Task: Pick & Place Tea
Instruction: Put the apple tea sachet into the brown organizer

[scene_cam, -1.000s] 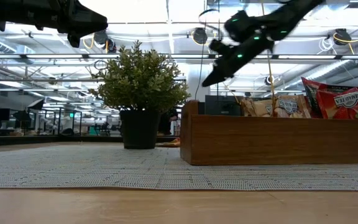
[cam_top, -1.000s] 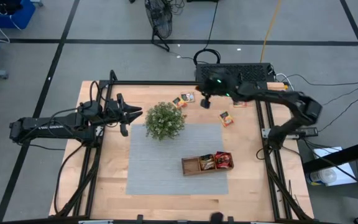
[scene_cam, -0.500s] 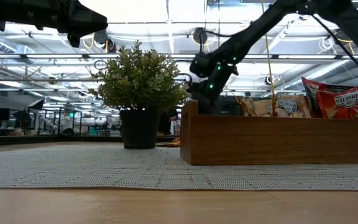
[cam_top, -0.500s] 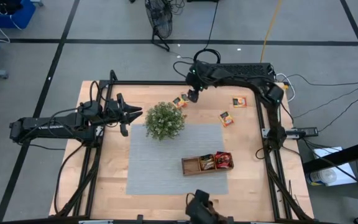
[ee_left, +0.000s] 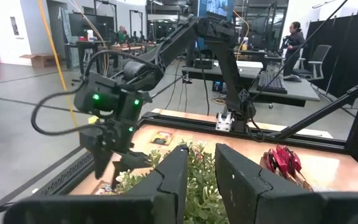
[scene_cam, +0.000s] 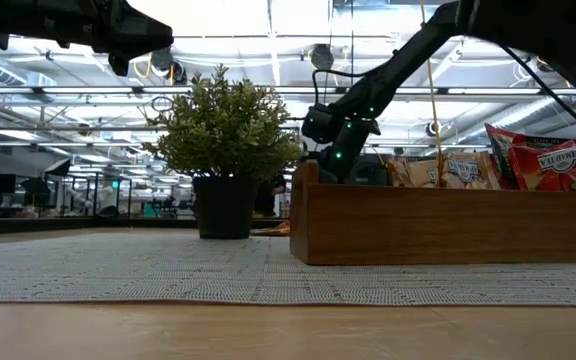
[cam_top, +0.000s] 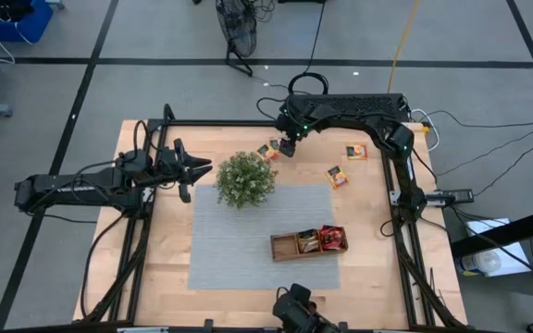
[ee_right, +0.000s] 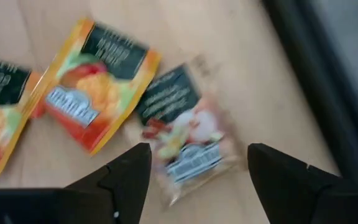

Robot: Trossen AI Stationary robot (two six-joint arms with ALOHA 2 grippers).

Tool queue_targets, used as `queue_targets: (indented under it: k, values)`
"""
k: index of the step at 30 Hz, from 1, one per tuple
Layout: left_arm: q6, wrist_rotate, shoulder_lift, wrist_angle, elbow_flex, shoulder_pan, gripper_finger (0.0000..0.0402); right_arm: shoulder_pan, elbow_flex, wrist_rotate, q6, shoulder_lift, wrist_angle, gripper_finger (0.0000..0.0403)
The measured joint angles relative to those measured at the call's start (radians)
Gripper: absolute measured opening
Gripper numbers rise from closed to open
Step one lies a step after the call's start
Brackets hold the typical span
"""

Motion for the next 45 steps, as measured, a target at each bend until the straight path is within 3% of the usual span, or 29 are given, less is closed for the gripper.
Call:
queue_targets:
  k: [11,25,32,36,45]
  values:
    - [0.0,0.0,0.0,0.0,0.0,0.0,0.0088,0.006,0.001,0.003,0.004,0.043,-0.049,0.0247]
    - [0.0,0.0,0.0,0.0,0.0,0.0,0.0088,0.015,0.003,0.01,0.009,0.031,-0.366,0.0247]
    - [0.0,0.0,0.0,0.0,0.0,0.0,0.0088,0.022,-0.006,0.047,0.04,-0.018,-0.305,0.0247]
    - [0.0,0.0,0.0,0.0,0.0,0.0,0.0088,0.022,-0.001,0.107,0.023,-0.043,-0.158,0.0247]
    - [0.0,0.0,0.0,0.0,0.0,0.0,0.0088,0.023,-0.002,0.079,0.027,-0.022,0.005,0.0247]
